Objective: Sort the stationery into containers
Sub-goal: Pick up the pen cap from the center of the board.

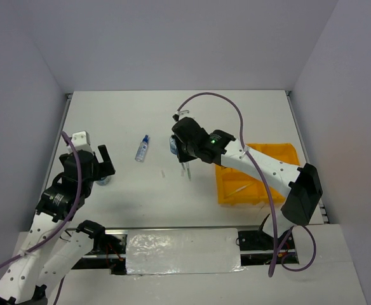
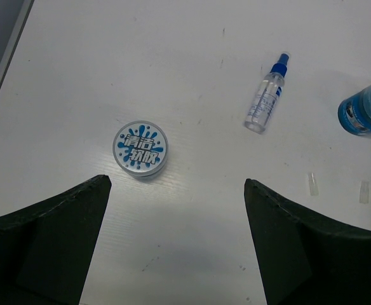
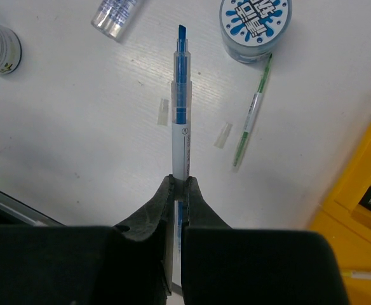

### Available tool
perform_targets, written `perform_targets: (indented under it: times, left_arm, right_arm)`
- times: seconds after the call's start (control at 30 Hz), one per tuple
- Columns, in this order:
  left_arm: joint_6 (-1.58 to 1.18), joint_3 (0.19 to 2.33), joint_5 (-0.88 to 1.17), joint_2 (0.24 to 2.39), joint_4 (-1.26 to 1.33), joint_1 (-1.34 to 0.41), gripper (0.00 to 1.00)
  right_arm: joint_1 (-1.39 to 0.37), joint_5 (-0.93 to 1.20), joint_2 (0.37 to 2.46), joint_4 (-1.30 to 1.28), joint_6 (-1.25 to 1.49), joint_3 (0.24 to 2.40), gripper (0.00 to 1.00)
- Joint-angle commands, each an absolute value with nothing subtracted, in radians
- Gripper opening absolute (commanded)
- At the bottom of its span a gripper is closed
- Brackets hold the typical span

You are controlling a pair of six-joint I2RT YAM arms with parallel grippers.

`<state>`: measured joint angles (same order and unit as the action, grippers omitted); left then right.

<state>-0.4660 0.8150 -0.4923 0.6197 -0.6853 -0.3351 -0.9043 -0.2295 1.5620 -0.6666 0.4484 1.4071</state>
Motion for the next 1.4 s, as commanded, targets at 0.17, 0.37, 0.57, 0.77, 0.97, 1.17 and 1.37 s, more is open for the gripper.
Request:
perform_targets:
  times: [0.17,0.37,0.57,0.77,0.97,1.17,1.37]
  left_arm:
    - [-0.437,0.810,-0.477,0.588,-0.634,-0.327,0.99]
    - [-0.442,0.807,-0.483,0.542,-0.637,-0.328,0.99]
    - [-0.459,0.813,-0.515,0.566,-0.652,-0.327,0.99]
    - [-0.474,0.815,-0.543,0.561,-0.664,-0.328,0.99]
    - [-0.459,0.811,-0.523,0.572,-0.652,-0.328,0.99]
    - [-0.527,0.879,-0.502,0.745,-0.699,-0.328,0.99]
    - [-0.733,0.836,-0.421,0.900,-0.623,-0.351,0.99]
  right_arm:
    - [-0.902,-0.192,1.503,-0.620,0.497,1.407,0.00]
    - [-0.917,-0.189,1.542,-0.621,0.502,1.466,0.00]
    - [-0.917,-0.137,1.563,-0.569,0.497,1.465,0.00]
    - [-0.931,-0.132,1.572,-0.577,0.474,1.456,0.00]
    - [-0.930,-0.150,1.549,-0.557,0.460,1.396,0.00]
    - [-0.927,-0.147,1.565,-0.589,0.434,1.427,0.00]
    - [-0.878,-0.172,1.499,-0.677,0.434,1.433,0.00]
